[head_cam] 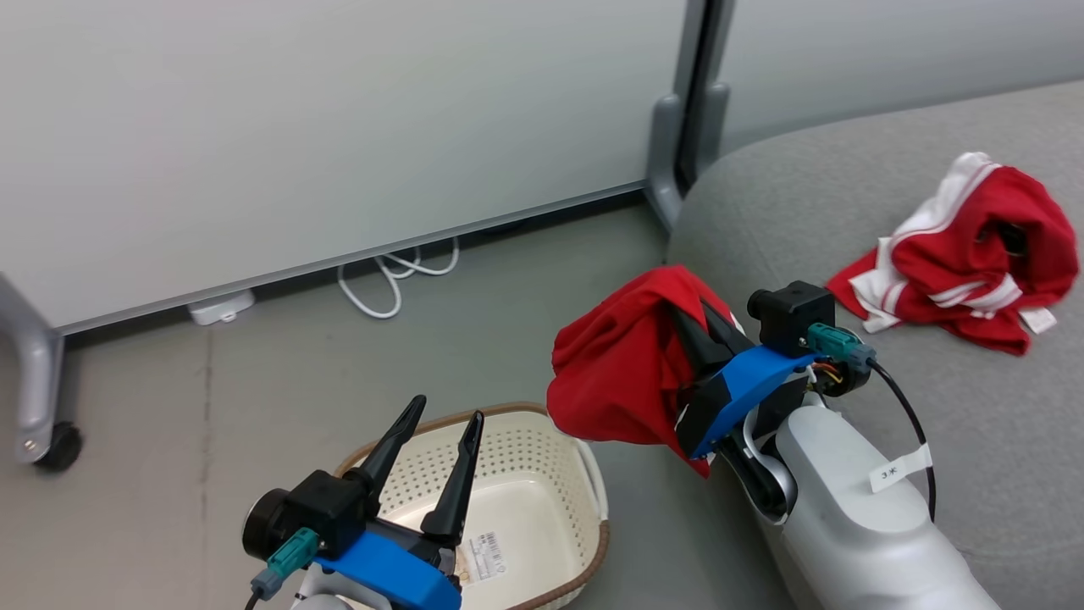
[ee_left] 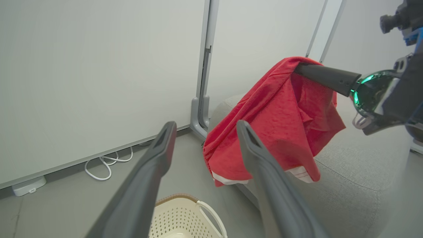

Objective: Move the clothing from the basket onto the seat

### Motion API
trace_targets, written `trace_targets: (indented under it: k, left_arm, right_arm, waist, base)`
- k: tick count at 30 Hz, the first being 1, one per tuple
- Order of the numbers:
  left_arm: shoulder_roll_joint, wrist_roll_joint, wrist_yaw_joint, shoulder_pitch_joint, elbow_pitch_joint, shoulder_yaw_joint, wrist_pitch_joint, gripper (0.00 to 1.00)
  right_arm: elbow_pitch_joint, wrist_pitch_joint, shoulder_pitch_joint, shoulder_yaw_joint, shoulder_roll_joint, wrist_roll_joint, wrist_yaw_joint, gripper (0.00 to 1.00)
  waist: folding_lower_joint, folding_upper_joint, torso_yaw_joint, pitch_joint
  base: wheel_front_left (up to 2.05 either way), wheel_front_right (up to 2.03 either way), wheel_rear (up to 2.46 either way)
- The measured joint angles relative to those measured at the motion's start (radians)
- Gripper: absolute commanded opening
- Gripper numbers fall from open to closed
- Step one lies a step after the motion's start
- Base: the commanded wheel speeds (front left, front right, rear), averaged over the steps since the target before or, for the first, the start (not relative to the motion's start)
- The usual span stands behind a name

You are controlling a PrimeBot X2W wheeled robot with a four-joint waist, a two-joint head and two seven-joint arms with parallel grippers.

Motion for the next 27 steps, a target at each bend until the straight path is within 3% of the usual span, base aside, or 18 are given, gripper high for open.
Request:
trace_targets:
  k: [15,27]
  left_arm:
    - [0.003,-0.001,0.000,-0.024,-0.002,-0.018,0.000,1.00]
    - [0.017,0.000,0.000,-0.037,0.000,-0.029,0.000,1.00]
  right_arm:
    - [-0.006,0.000,-0.004,-0.026,0.000,-0.011,0.000,0.00]
    - [-0.033,0.000,0.009,-0.044,0.000,-0.007,0.000,0.00]
  waist:
    - [0.0000,0.0000,-0.227,0.026]
    - [0.0000,0.0000,-0.364,0.054]
  base:
    - [0.00,0.00,0.00]
    - [0.00,0.00,0.00]
